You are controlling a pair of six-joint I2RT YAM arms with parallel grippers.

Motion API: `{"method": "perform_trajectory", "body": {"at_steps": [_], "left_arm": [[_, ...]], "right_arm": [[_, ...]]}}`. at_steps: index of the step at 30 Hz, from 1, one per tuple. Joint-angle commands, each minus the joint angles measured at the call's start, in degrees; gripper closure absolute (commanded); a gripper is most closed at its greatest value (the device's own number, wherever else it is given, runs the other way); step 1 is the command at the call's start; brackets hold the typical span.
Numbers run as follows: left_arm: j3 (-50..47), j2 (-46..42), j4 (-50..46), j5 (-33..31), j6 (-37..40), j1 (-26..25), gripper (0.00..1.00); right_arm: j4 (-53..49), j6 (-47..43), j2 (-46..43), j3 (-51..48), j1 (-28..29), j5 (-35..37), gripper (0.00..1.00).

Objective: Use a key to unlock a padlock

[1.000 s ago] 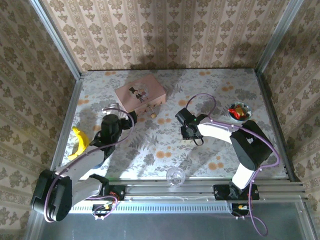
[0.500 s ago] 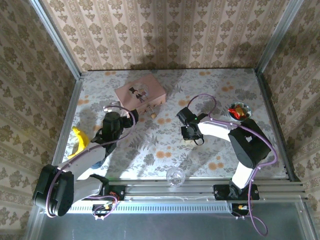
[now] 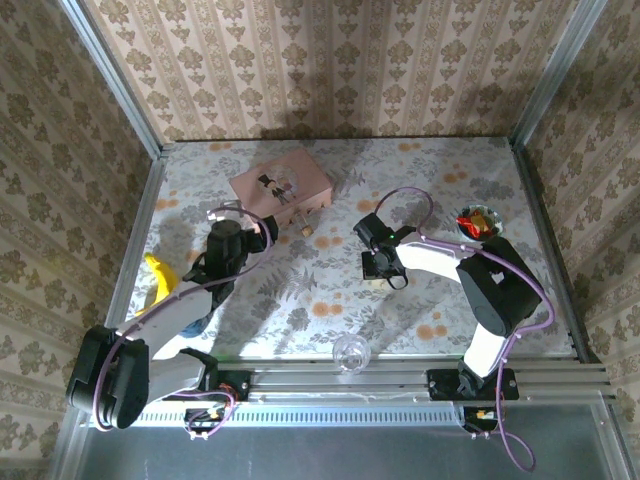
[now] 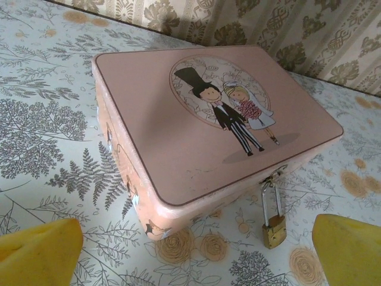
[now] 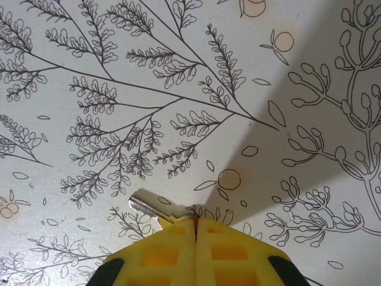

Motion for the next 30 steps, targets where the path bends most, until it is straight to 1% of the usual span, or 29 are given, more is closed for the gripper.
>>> {"method": "perform_trajectory", "body": {"at_steps": [1, 5, 12, 18, 21, 25, 30], "left_arm": [[2.7, 0.3, -2.2, 0.7, -1.3, -0.3, 0.0], [4.1, 0.5, -4.7, 1.6, -1.9, -0.3, 0.0], [7.2, 1.7, -10.9, 7.1, -4.0, -0.3, 0.01], [6.7, 2.3, -9.5, 12.4, -6.2, -0.3, 0.03], [5.7, 2.5, -7.1, 14.5, -7.4, -0.3, 0.03], [4.7, 2.1, -5.2, 15.4, -8.8, -0.3, 0.03], [4.3, 2.1, -5.1, 15.7, -9.4, -0.3, 0.03]], "right_arm": [[-0.4, 0.5, -0.3, -1.0, -0.2, -1.7, 1.0], [1.0, 0.7, -2.1, -1.7, -0.6, -3.4, 1.0], [3.9, 1.5, -5.4, -3.4, -1.3, -6.9, 1.0], [6.3, 2.4, -7.3, -4.1, -1.4, -8.9, 1.0], [7.4, 3.0, -7.9, -4.5, -1.4, -9.3, 1.0], [9.6, 3.9, -9.0, -5.5, -1.4, -9.8, 1.0], [14.8, 5.0, -11.0, -8.1, -1.4, -10.2, 1.0]]}}
